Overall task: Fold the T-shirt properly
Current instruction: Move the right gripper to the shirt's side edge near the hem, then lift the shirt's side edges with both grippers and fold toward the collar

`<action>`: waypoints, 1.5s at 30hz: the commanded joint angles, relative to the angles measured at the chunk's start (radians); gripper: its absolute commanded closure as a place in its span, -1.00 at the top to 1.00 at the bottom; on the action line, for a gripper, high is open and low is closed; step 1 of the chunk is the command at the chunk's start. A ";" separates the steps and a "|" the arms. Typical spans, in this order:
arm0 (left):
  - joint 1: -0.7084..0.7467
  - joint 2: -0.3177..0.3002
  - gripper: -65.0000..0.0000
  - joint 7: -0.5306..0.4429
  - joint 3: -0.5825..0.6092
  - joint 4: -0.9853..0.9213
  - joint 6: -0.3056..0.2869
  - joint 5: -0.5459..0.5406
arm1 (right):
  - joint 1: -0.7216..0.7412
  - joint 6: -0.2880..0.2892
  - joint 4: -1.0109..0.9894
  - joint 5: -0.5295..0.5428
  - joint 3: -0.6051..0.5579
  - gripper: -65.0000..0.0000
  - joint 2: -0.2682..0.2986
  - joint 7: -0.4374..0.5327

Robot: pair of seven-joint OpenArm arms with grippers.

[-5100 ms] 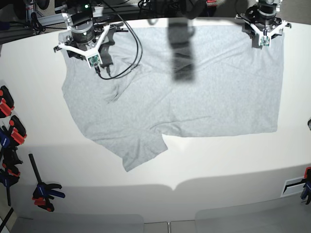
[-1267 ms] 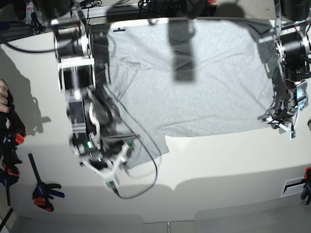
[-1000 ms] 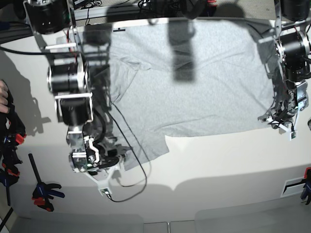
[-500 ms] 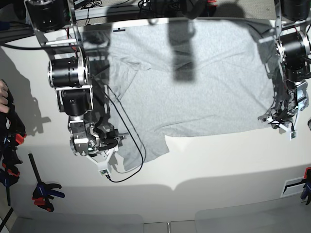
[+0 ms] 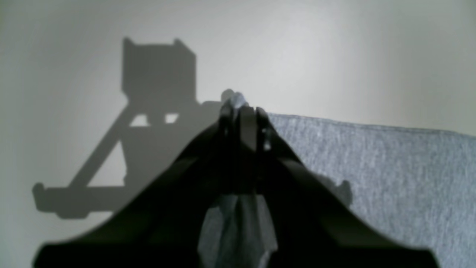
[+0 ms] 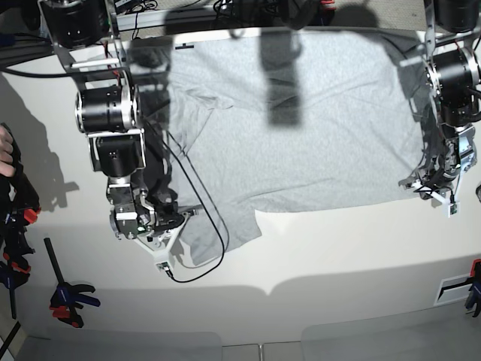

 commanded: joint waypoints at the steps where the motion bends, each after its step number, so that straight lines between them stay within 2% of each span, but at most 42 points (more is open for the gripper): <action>1: -0.018 -0.017 -1.00 0.003 -0.001 0.009 0.004 0.005 | 0.027 -0.010 0.024 -0.015 0.000 -1.00 0.005 -0.011; 7: -0.018 -0.016 -1.00 0.002 -0.001 0.009 0.004 0.005 | 0.027 -0.010 0.105 -0.014 0.000 -1.00 0.005 -0.033; 14: -0.018 -0.017 -1.00 0.013 -0.001 0.036 0.003 -0.096 | 0.027 -0.010 0.135 -0.007 0.000 -1.00 0.005 -0.042; 19: -0.017 -0.017 -1.00 0.069 -0.001 0.100 0.003 -0.100 | 0.027 -0.006 0.174 0.073 0.000 -1.00 0.005 -0.064; 23: -0.017 -0.018 -1.00 0.151 -0.001 0.154 0.003 -0.132 | 0.027 -0.006 0.232 0.072 0.000 -1.00 0.005 -0.082; 31: -0.008 -0.019 -1.00 0.233 -0.001 0.251 0.003 -0.153 | 0.026 -0.005 0.287 0.071 0.000 -1.00 0.006 -0.118; 38: 0.088 -0.023 -1.00 0.263 -0.001 0.412 0.004 -0.176 | 0.018 0.000 0.320 0.071 0.000 -1.00 0.006 -0.121; 45: 0.197 -0.051 -1.00 0.295 -0.001 0.608 0.005 -0.251 | -0.073 0.002 0.533 0.068 0.000 -1.00 0.005 -0.204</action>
